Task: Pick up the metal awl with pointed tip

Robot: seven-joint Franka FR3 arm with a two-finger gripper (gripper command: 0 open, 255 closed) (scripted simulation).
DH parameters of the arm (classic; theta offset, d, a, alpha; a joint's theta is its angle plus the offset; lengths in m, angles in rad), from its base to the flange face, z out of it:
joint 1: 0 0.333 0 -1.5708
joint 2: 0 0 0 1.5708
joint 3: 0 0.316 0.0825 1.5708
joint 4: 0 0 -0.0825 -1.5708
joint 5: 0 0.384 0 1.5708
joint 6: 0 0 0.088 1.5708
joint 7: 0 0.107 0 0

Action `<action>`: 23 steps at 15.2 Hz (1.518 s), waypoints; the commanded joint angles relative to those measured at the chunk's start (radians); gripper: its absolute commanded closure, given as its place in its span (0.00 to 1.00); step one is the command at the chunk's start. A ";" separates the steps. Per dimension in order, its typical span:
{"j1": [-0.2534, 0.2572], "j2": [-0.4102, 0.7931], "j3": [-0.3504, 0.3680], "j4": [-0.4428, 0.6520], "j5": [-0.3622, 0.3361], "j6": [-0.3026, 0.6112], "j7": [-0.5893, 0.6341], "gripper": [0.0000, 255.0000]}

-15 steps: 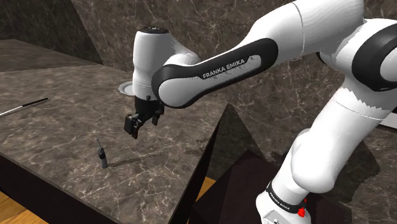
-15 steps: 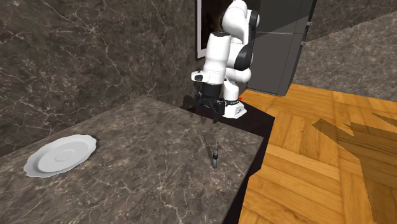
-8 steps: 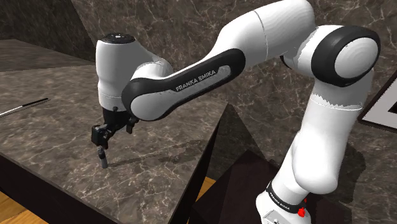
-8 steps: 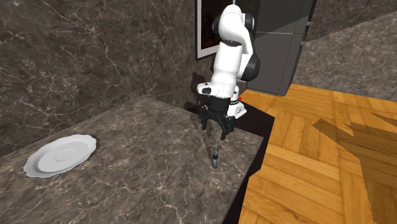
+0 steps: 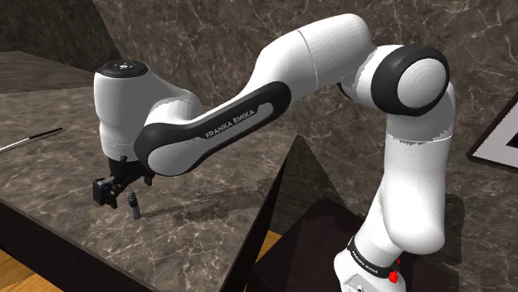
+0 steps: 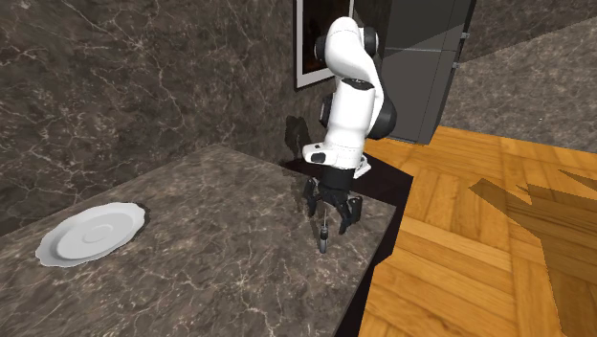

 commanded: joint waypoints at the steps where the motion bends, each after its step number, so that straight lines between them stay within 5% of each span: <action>1: 0.002 0.009 -0.004 -0.014 -0.010 0.021 0.009 0.00; 5: 0.006 0.024 -0.011 -0.027 -0.024 0.048 0.021 0.00; 6: 0.005 0.023 -0.011 -0.029 -0.024 0.049 0.020 1.00; 23: -0.005 -0.021 0.008 0.020 0.018 -0.037 -0.015 1.00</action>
